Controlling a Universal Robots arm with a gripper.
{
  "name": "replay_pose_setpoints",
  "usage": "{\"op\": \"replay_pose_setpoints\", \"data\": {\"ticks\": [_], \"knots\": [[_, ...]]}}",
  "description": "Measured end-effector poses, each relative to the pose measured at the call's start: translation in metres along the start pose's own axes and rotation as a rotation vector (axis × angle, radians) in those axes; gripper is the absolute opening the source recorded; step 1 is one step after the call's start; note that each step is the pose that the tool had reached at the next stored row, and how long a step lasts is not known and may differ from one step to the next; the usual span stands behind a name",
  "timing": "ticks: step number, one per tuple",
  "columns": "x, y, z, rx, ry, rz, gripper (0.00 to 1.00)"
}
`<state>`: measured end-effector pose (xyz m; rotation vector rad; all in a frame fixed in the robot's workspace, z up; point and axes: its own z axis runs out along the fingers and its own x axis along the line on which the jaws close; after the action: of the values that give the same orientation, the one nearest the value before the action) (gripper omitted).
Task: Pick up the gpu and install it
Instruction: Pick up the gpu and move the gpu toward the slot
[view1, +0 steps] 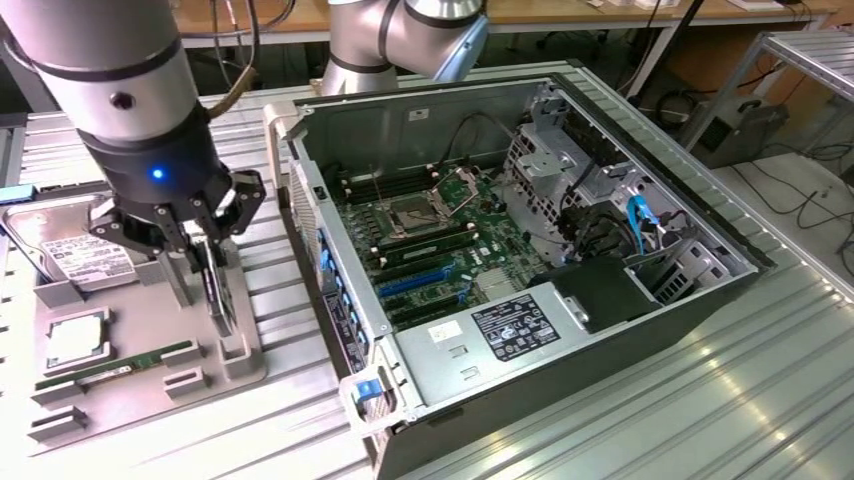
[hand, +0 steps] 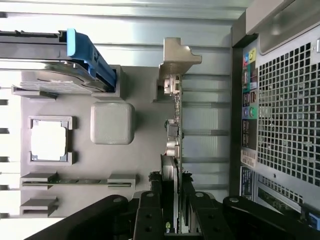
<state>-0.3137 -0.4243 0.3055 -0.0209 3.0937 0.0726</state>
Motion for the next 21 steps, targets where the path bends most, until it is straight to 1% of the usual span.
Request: {"op": "replay_pose_setpoints", "data": {"ticks": [3, 5, 6, 8, 9, 10, 11, 14, 17, 20, 21], "knots": [[-0.002, -0.0016, -0.0141, -0.0008, 0.0006, 0.000, 0.26], [-0.005, -0.0034, -0.0277, -0.0015, 0.0014, 0.000, 0.26], [-0.008, -0.0053, -0.0390, -0.0023, 0.0020, 0.000, 0.26], [-0.012, -0.0077, -0.0532, -0.0031, 0.0028, 0.000, 0.26], [-0.015, -0.0095, -0.0624, -0.0036, 0.0035, 0.000, 0.26], [-0.018, -0.0106, -0.0681, -0.0040, 0.0039, 0.000, 0.26], [-0.019, -0.0113, -0.0714, -0.0043, 0.0042, 0.000, 0.26], [-0.031, -0.0171, -0.0963, -0.0076, 0.0074, 0.001, 0.26], [-0.038, -0.0204, -0.1106, -0.0114, 0.0107, 0.001, 0.26], [-0.046, -0.0227, -0.1224, -0.0171, 0.0148, 0.002, 0.26], [-0.050, -0.0234, -0.1262, -0.0198, 0.0165, 0.002, 0.26]]}}
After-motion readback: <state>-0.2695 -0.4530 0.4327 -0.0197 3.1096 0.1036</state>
